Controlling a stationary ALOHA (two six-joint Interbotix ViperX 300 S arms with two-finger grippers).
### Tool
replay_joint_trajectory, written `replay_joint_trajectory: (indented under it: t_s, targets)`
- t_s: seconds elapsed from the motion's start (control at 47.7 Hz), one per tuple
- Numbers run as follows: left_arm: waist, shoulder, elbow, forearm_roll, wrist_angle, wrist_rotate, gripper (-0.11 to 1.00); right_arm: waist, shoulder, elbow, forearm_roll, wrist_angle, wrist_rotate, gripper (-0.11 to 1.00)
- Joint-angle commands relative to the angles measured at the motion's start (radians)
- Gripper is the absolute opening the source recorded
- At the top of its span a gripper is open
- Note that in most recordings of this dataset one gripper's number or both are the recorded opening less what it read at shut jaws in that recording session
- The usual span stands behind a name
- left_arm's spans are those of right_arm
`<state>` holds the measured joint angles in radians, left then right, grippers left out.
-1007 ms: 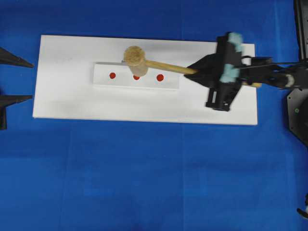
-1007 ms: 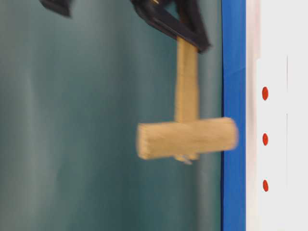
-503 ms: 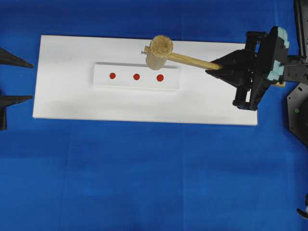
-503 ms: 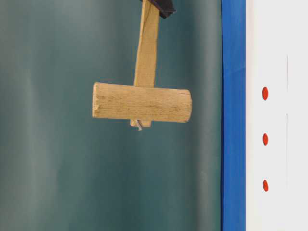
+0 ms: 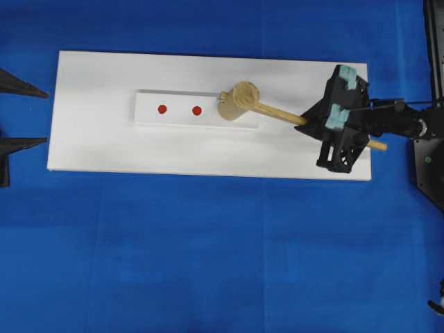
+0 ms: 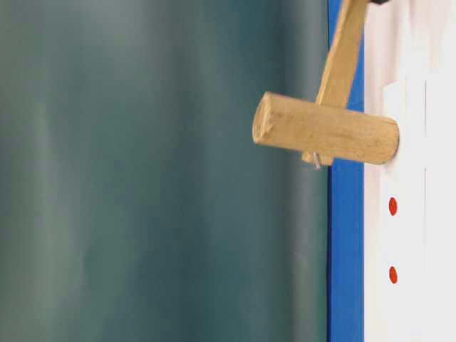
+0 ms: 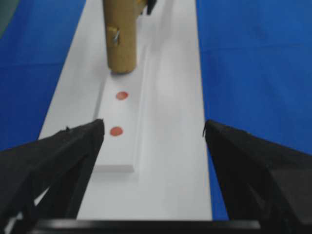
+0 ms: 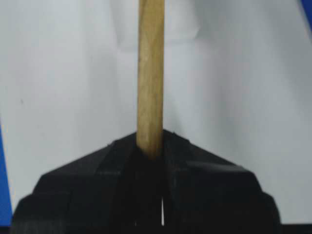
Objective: Hit the mark with a hammer.
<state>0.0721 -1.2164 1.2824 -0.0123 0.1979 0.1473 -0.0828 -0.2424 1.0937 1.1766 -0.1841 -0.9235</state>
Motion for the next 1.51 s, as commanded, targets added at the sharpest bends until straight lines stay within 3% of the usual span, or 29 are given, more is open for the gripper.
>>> replay_joint_trajectory:
  t_s: [0.0, 0.377, 0.566, 0.755, 1.258, 1.489]
  targets:
    - [0.002, 0.012, -0.011, -0.002, -0.009, -0.003, 0.81, 0.006, -0.028, -0.026, 0.0, -0.005, -0.005, 0.02]
    - [0.003, 0.012, -0.009, -0.002, -0.009, -0.005, 0.81, 0.006, -0.278, -0.038, -0.031, -0.012, -0.035, 0.02]
    - [0.003, 0.012, -0.009, -0.002, -0.009, -0.003, 0.81, 0.006, -0.299, -0.048, -0.031, -0.008, -0.048, 0.02]
    - [0.003, 0.012, -0.009, -0.002, -0.009, -0.003, 0.81, 0.011, -0.258, -0.087, -0.031, -0.008, -0.049, 0.02]
    - [0.003, 0.014, -0.009, -0.002, -0.009, -0.005, 0.81, 0.044, 0.038, -0.385, -0.098, 0.028, -0.054, 0.02]
    - [0.002, 0.014, -0.009, -0.002, -0.008, -0.005, 0.81, 0.046, 0.109, -0.465, -0.126, 0.057, -0.054, 0.02]
